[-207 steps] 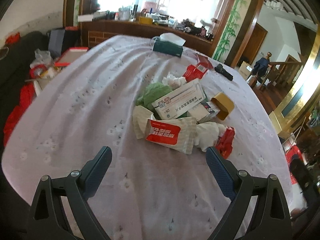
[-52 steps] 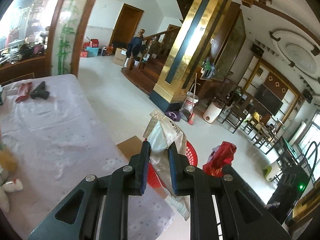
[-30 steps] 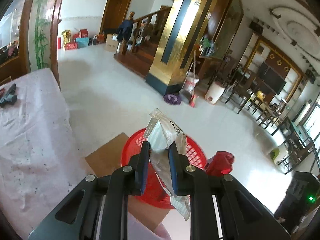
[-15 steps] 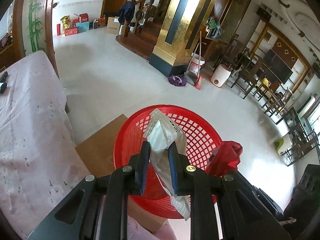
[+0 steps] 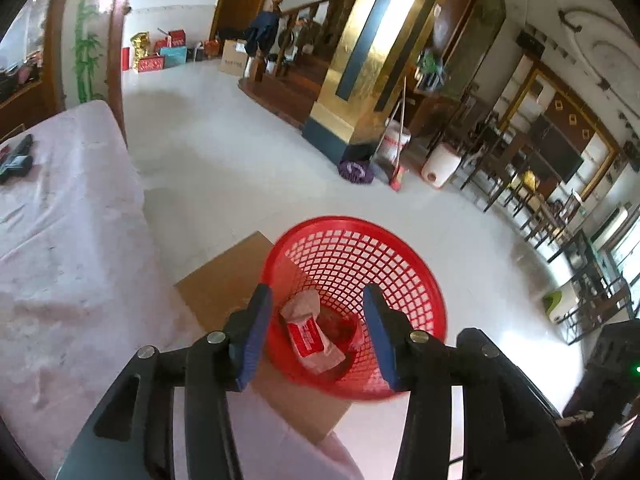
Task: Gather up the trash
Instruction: 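Open the left gripper over the wastebasket while the right gripper releases the red wrapper, then move both open grippers back over the trash pile on the table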
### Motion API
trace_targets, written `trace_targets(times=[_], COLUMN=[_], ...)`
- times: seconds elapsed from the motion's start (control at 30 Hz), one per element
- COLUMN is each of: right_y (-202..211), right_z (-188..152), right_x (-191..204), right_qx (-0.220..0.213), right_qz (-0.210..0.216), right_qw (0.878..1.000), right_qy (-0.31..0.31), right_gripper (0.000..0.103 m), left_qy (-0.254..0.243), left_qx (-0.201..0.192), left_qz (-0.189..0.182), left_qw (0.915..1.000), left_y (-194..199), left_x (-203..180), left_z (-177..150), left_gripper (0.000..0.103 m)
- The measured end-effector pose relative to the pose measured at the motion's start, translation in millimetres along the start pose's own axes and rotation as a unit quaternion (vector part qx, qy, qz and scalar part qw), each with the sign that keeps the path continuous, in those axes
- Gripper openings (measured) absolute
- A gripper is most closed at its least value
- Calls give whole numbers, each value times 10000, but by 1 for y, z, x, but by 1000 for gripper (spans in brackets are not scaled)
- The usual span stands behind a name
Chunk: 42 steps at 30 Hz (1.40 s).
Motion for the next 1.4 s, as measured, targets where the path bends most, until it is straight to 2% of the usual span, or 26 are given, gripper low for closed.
trace_targets(times=[0.03, 0.07, 0.1, 0.13, 0.27, 0.43, 0.57, 0.67, 0.73, 0.87, 1.07, 1.23, 1.4], right_y=[8, 13, 22, 30, 58, 77, 82, 78, 73, 64, 48, 27, 5], right_z=[-1, -3, -6, -9, -31, -64, -91, -114, -130, -160, -194, -216, -238], right_x=[8, 15, 26, 36, 86, 152, 202, 237, 256, 292, 333, 359, 379], right_qx=[-52, -106, -214, -304, -473, -452, -427, -189, 42, 265, 620, 972, 1329], right_qz=[62, 96, 155, 214, 655, 1264, 1779, 2147, 2330, 2395, 2657, 2847, 2920], right_qw=[9999, 9998, 9993, 9986, 9941, 9844, 9716, 9615, 9553, 9439, 9288, 9187, 9085], right_qy=[77, 146, 276, 387, 720, 1133, 1503, 1705, 1818, 2257, 2508, 2560, 2677], right_gripper=[39, 53, 61, 73, 85, 88, 90, 90, 91, 91, 91, 91, 91], left_qy=[54, 94, 146, 182, 320, 766, 1038, 1277, 1515, 1882, 2014, 2238, 2281], left_qx=[-126, -240, -422, -586, -1016, -1324, -1581, -1727, -1806, -1799, -1629, -1405, -1244], left_qz=[47, 109, 207, 289, 777, 1262, 1816, 2194, 2312, 2528, 3016, 3216, 3300], left_qw=[9999, 9996, 9988, 9977, 9913, 9801, 9650, 9517, 9439, 9318, 9176, 9093, 9075], left_y=[18, 34, 56, 76, 146, 220, 272, 305, 322, 343, 360, 365, 362], left_x=[5, 9, 15, 21, 50, 107, 159, 197, 221, 266, 311, 348, 367], left_z=[-3, -6, -11, -17, -44, -89, -120, -143, -160, -188, -218, -241, -247], left_gripper=[52, 61, 70, 74, 76, 76, 76, 77, 77, 77, 77, 77, 77])
Point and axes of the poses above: each gripper's, at about its wrist camera, not at the fingertips, and y roughly against the way its jaws point, x to its left, z to its top, the point moved 6 cm from there along -y, roughly the way its jaws point, and after that the axes turned 4 degrees about -y, right-handed, at the moved point
